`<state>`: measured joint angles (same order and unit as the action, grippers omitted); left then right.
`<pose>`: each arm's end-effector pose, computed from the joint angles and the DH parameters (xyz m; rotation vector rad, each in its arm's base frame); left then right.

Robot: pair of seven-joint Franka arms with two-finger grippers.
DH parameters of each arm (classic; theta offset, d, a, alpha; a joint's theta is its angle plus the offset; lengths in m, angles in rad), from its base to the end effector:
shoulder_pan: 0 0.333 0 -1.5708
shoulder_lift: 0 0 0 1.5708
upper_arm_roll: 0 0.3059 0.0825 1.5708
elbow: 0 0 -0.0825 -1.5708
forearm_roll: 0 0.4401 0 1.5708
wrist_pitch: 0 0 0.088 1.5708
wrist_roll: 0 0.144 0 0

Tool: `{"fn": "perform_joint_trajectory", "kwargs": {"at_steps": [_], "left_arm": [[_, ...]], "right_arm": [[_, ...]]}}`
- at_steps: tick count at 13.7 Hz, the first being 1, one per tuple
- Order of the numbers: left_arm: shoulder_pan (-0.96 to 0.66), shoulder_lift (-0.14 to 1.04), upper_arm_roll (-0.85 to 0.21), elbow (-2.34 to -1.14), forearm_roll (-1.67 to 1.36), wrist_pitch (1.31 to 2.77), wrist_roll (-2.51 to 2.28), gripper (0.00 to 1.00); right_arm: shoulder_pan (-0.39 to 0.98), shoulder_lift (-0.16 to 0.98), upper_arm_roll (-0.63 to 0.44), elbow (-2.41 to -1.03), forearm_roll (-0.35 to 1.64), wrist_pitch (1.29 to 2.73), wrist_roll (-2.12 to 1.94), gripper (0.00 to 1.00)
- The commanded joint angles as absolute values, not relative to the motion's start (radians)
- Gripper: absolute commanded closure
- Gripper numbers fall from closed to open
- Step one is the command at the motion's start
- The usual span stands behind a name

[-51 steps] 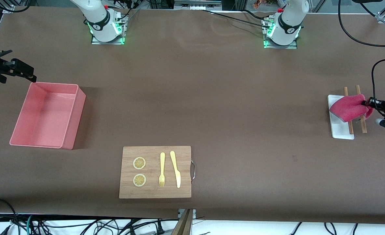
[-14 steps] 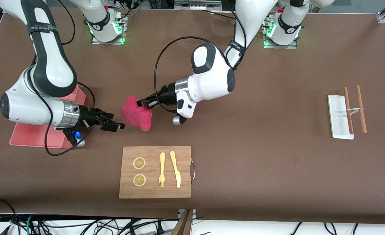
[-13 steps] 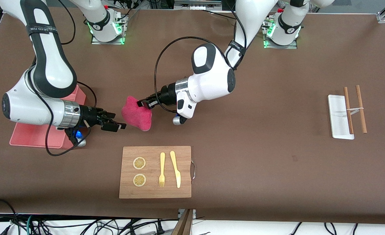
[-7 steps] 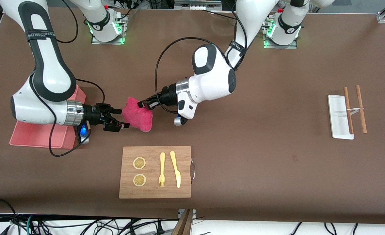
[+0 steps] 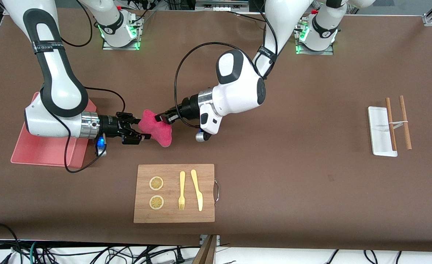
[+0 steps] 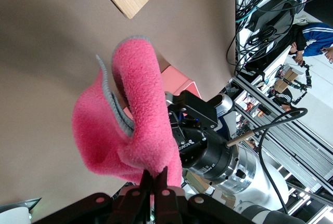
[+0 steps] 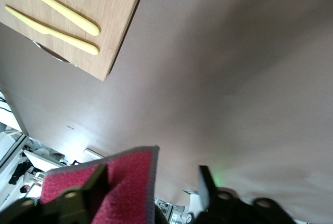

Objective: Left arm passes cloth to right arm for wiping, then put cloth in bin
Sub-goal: 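Grasp the cloth edge with the right gripper from the left gripper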

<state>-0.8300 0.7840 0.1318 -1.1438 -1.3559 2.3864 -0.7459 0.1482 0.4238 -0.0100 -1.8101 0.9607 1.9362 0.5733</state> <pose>0.6189 -0.6092 0.3508 1.8938 0.8277 -0.4505 0.6495 0.1758 0.2429 -2.1142 1.0760 0.6866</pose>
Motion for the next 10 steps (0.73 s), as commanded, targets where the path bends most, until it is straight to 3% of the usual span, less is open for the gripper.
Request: {"fn": "perform_joint_trajectory", "kwargs": {"at_steps": [1, 3, 4, 6, 7, 8, 10], "left_arm": [[-0.831, 0.792, 0.138, -1.121, -1.382, 2.388, -0.753, 1.00], [-0.831, 0.792, 0.140, -1.121, -1.382, 2.387, -0.752, 1.00], [-0.831, 0.792, 0.140, -1.121, -1.382, 2.388, -0.752, 1.00], [-0.830, 0.790, 0.140, -1.121, -1.382, 2.388, -0.749, 1.00], [-0.828, 0.790, 0.140, -1.120, -1.382, 2.387, -0.746, 0.47], [-0.830, 0.788, 0.143, -1.121, -1.371, 2.388, -0.739, 0.00], [-0.831, 0.788, 0.146, -1.121, -1.362, 2.391, -0.717, 0.00]], "right_arm": [[0.143, 0.382, 0.005, -1.842, 0.988, 1.939, 0.647, 0.48], [0.143, 0.379, 0.021, -1.841, 1.014, 1.947, 0.679, 0.50], [0.143, 0.379, 0.023, -1.841, 1.038, 1.948, 0.684, 0.57], [0.143, 0.380, 0.023, -1.841, 1.048, 1.947, 0.687, 0.91], [0.143, 0.380, 0.023, -1.841, 1.046, 1.945, 0.686, 1.00], [0.143, 0.380, 0.023, -1.839, 1.046, 1.945, 0.686, 1.00], [0.143, 0.382, 0.023, -1.832, 1.046, 1.944, 0.684, 1.00]]}}
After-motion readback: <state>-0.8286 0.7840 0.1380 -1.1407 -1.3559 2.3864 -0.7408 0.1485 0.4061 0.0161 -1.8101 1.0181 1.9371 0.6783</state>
